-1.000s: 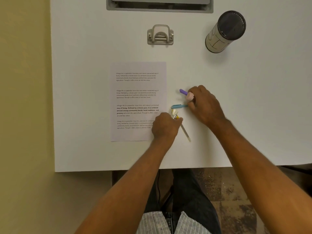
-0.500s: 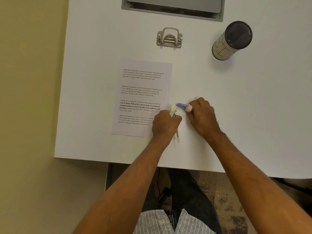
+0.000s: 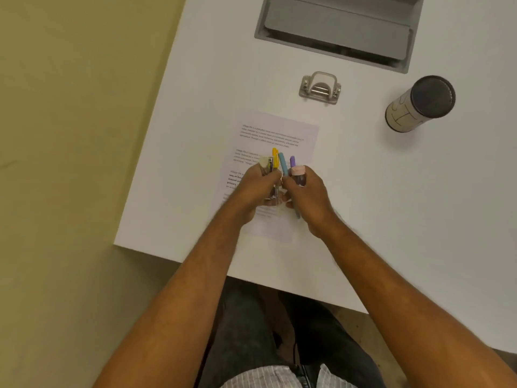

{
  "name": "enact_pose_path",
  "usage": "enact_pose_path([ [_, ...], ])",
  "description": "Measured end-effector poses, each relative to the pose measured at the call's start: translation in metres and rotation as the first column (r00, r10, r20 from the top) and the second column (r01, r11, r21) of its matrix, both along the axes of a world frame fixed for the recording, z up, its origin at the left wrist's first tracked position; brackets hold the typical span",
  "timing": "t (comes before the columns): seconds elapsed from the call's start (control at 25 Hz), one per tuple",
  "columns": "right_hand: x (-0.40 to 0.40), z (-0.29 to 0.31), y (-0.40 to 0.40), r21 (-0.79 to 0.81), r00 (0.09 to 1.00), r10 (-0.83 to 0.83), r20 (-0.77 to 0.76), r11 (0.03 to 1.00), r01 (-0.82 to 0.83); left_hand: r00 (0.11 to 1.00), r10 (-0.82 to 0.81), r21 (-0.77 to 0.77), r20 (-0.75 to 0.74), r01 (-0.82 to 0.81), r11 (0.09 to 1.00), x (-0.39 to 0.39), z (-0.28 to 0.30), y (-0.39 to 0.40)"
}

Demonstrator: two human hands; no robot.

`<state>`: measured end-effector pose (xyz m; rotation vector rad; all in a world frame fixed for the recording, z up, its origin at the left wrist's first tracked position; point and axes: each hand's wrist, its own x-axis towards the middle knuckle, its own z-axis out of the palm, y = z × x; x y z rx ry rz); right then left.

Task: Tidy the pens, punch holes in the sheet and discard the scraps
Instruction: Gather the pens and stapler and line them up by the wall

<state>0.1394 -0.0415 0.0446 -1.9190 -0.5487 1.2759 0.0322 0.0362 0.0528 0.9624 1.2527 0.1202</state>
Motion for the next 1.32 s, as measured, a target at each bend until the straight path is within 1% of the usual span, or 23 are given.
enact_pose_path([
  [0.12, -0.018, 0.005, 0.035, 0.007, 0.99, -0.035, -0.136, 0.999, 0.036, 1.0, 0.007, -0.007, 0.014, -0.007, 1.0, -0.02, 0.002, 0.033],
  [0.28, -0.049, -0.002, 0.092, 0.024, 0.978, -0.052, -0.202, 0.998, 0.058, 0.998, 0.065, -0.016, 0.016, -0.065, 0.998, -0.048, -0.002, 0.088],
  [0.4, -0.067, -0.013, 0.134, 0.002, 0.975, -0.062, -0.215, 0.998, 0.064, 0.998, 0.062, 0.006, 0.005, -0.062, 0.998, -0.063, -0.008, 0.125],
  [0.56, -0.083, -0.025, 0.187, -0.032, 0.976, -0.063, -0.211, 0.998, 0.057, 0.994, 0.102, 0.036, -0.046, -0.1, 0.994, -0.074, -0.021, 0.167],
  [0.8, -0.092, -0.039, 0.242, 0.004, 0.984, 0.018, -0.175, 1.0, -0.018, 0.99, 0.111, 0.147, -0.092, -0.097, 0.984, -0.086, -0.036, 0.218],
  [0.88, -0.094, -0.045, 0.254, 0.02, 0.989, 0.018, -0.144, 1.0, -0.016, 0.983, 0.154, 0.168, -0.1, -0.136, 0.976, -0.089, -0.045, 0.23],
  [0.96, -0.098, -0.052, 0.264, 0.036, 0.997, 0.009, -0.08, 0.999, -0.006, 0.977, 0.196, 0.191, -0.088, -0.177, 0.966, -0.088, -0.049, 0.237],
  [1.08, -0.106, -0.057, 0.273, 0.046, 0.998, 0.0, 0.065, 0.999, -0.003, 0.962, 0.25, 0.278, -0.11, -0.212, 0.937, -0.086, -0.058, 0.245],
  [1.16, -0.11, -0.058, 0.278, 0.027, 0.986, 0.019, 0.163, 0.999, -0.024, 0.951, 0.279, 0.329, -0.132, -0.223, 0.917, -0.086, -0.063, 0.25],
  [1.24, -0.112, -0.06, 0.282, 0.01, 0.974, 0.033, 0.226, 0.999, -0.036, 0.944, 0.285, 0.383, -0.163, -0.206, 0.9, -0.086, -0.068, 0.254],
  [1.32, -0.114, -0.062, 0.285, -0.006, 0.961, 0.024, 0.275, 1.0, -0.024, 0.94, 0.258, 0.45, -0.221, -0.136, 0.883, -0.086, -0.069, 0.255],
])
